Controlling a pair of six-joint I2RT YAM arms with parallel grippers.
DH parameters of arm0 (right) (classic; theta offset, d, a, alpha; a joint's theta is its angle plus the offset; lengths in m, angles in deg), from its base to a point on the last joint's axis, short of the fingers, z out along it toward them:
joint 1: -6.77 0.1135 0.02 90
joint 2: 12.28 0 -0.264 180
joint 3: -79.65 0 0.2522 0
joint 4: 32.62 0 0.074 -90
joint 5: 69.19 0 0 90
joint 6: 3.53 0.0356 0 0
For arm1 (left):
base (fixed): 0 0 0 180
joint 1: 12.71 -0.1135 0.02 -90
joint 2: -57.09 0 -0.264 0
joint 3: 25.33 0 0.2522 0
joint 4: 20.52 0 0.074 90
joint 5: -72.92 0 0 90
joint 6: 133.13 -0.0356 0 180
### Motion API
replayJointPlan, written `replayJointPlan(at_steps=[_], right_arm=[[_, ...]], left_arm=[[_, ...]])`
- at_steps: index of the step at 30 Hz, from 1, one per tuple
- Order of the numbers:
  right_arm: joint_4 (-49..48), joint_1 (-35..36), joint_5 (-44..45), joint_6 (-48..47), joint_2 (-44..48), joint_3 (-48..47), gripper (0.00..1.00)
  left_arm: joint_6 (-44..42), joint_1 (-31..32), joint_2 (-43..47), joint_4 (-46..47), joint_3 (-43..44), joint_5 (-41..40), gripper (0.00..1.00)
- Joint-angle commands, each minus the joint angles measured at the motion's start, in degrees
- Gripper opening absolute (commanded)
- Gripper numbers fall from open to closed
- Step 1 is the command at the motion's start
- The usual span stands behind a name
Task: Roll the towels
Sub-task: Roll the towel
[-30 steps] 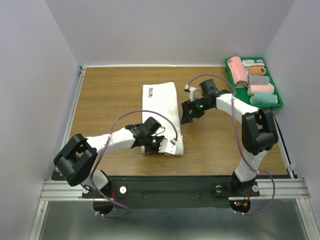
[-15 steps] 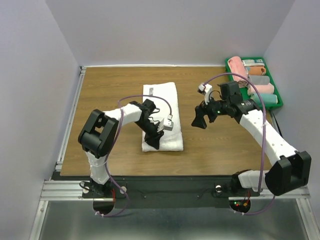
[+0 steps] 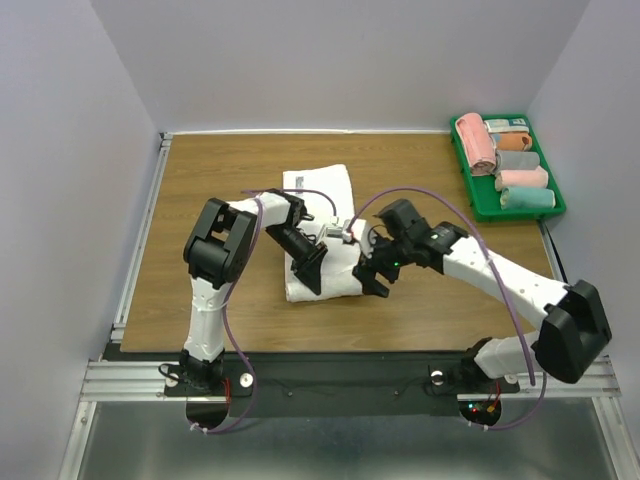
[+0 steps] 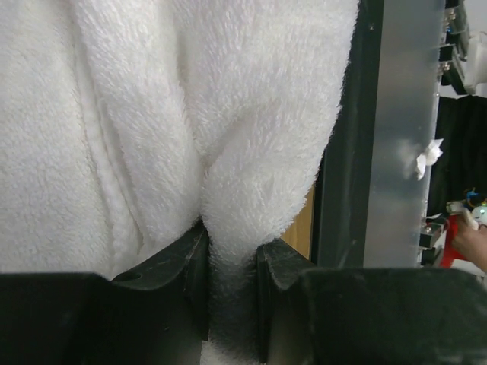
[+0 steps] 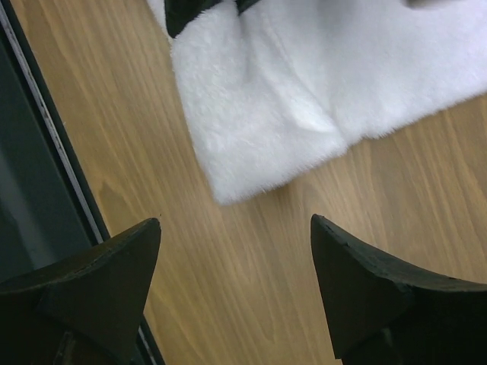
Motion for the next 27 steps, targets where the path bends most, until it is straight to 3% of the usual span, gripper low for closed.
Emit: replayJointPlan(at_steps=[1,10,14,17,21,25,27], right_arm=[[-7.1,7.5,7.4,-0.5,-2.7,-1.5,0.84],[-18.8,16.6,12.4,-2.4,-11.7,-0.2,0.82],[-20.7,16.6,9.7,-2.7,-16.9,0.2,0.68],[-22.5,16.6,8.8,-2.8,-18.9,2.1,0.47],[-22.7,16.0,6.0,-2.2,-20.0,3.0,0.01],[-22.2,12.9,0.3,0.0,-21.3,2.9,0.01],[-20.2,10.3,-4.1,0.9,-22.0,1.8,0.01]], left_arm=[[-1.8,0.5,-7.8,1.1,-1.1,-13.9,0.11],[-1.9,-0.7,-10.3,0.5,1.5,-14.5,0.13],[-2.0,-0.9,-10.2,0.5,2.1,-14.5,0.13],[-2.7,-1.1,-9.5,0.3,2.2,-14.8,0.14],[-3.4,-1.4,-7.8,0.5,1.7,-14.5,0.17],[-4.3,-2.0,-2.7,2.1,-0.7,-12.6,0.26],[-4.4,-2.1,-0.4,3.4,-2.1,-11.9,0.39]])
